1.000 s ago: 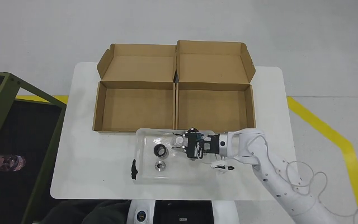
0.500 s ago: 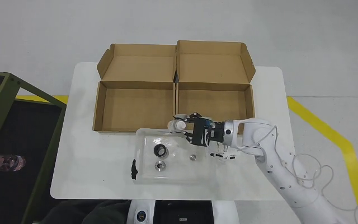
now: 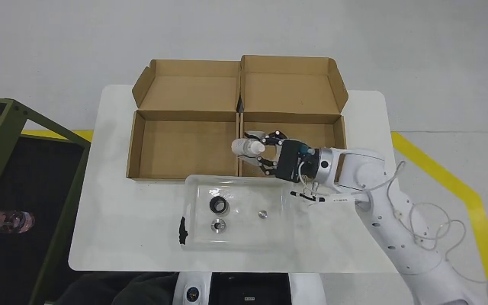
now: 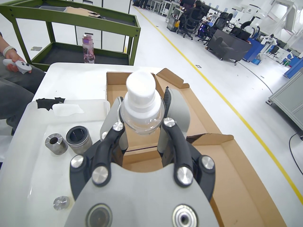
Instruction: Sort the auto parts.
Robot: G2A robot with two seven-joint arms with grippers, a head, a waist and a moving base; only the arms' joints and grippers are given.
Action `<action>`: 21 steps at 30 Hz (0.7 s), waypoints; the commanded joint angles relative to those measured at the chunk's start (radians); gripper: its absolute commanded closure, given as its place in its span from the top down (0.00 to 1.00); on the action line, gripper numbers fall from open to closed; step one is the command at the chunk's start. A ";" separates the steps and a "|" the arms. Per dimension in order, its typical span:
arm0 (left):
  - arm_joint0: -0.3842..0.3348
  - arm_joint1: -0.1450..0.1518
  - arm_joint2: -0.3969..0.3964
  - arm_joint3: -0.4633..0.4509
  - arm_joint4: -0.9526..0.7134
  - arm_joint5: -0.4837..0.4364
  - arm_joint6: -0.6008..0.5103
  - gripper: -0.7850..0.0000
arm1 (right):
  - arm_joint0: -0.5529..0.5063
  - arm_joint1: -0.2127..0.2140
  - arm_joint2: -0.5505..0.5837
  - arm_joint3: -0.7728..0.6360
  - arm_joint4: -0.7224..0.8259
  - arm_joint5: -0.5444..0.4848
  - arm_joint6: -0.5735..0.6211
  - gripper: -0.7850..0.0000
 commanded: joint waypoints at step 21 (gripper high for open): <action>0.000 0.000 0.000 0.000 0.000 0.000 0.000 1.00 | 0.113 -0.034 -0.062 0.328 0.031 -0.019 -0.109 0.00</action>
